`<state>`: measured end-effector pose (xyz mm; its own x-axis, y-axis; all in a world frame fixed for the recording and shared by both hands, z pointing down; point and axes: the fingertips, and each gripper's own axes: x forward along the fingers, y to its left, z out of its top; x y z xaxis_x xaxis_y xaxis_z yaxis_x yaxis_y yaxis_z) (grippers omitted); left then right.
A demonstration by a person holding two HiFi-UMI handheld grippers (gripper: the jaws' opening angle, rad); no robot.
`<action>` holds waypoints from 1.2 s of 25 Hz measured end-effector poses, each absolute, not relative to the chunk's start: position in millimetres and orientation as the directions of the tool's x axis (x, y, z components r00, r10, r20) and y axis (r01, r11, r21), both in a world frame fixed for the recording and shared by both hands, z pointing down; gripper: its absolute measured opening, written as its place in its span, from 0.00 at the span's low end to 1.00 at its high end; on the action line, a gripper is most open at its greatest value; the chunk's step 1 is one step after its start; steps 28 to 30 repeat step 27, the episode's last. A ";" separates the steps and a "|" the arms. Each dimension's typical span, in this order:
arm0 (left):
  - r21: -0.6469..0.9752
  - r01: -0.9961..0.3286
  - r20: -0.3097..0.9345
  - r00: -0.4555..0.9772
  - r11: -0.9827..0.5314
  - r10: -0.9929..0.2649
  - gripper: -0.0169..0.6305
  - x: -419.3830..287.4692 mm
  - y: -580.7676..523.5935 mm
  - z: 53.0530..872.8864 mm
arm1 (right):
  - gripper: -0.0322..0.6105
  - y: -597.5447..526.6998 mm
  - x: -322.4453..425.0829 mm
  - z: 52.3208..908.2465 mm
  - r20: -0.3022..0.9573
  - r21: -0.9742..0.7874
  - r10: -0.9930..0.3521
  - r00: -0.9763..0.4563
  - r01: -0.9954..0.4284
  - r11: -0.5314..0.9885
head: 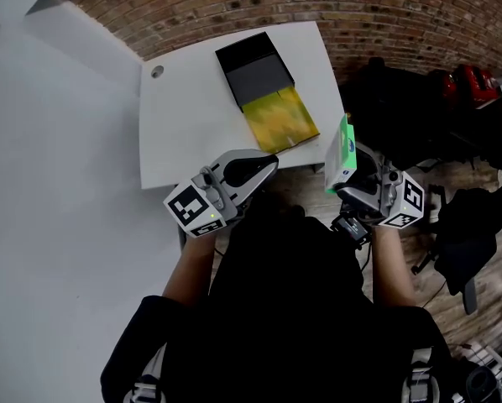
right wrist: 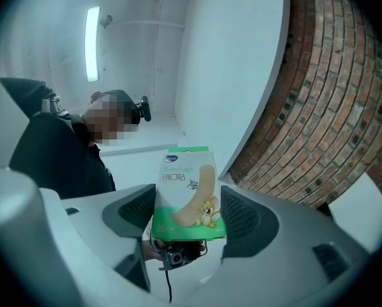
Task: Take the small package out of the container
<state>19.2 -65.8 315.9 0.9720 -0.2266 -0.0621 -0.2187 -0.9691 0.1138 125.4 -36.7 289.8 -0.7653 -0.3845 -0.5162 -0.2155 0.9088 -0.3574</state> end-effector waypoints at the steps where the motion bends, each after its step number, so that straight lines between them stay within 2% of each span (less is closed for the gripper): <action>1: 0.113 -0.218 -0.062 0.972 -0.969 -0.226 0.05 20.0 -66.7 315.7 | 0.55 -37.6 126.7 289.6 -0.520 -0.358 -0.384 -0.763 -0.214 0.909; 30: 0.174 -0.228 -0.041 0.970 -0.958 -0.239 0.05 8.7 -81.4 340.2 | 0.55 -53.8 107.0 306.7 -0.531 -0.400 -0.360 -0.767 -0.148 0.905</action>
